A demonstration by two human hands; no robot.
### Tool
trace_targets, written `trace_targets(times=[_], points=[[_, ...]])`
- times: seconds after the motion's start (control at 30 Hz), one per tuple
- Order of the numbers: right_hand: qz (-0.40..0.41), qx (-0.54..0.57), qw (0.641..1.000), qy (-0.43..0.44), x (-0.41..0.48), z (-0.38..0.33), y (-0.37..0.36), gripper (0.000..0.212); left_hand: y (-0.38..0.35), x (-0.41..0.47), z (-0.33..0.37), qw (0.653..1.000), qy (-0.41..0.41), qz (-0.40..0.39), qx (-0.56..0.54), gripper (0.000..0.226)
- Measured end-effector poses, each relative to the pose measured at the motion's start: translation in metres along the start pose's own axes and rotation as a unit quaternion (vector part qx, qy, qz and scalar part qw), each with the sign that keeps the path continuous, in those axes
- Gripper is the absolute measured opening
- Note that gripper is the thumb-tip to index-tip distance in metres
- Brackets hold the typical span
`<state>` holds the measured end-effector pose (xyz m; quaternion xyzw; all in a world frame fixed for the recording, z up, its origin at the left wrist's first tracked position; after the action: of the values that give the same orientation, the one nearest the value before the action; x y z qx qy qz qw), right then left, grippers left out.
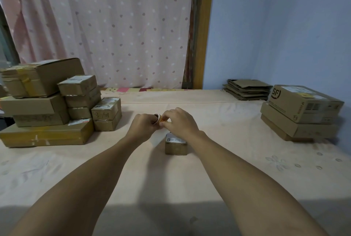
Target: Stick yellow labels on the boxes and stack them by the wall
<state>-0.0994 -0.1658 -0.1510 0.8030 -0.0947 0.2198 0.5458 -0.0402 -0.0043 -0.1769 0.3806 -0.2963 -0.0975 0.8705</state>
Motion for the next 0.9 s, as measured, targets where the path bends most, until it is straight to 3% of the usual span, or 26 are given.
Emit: trace_targets(times=[0.4,0.9], points=[[0.003,0.048,0.999,-0.008,0.001,0.001,-0.001,0.023,0.007,-0.004,0.004,0.99,-0.061,0.02,0.129,0.04],[0.013,0.064,0.998,-0.008,0.002,0.0,-0.006,0.024,0.009,-0.011,0.004,0.986,-0.079,0.049,0.14,0.039]])
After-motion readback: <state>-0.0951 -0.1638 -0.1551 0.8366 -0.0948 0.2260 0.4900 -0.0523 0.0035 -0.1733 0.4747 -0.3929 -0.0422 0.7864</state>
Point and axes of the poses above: each hand's wrist, its own x-axis towards the middle knuckle, its own y-axis out of the back of the hand, z = x × y, the point moved 1 cm from there along x, towards the middle knuckle, and after that the axes turned 5 degrees about x, right-handed, at the moved point
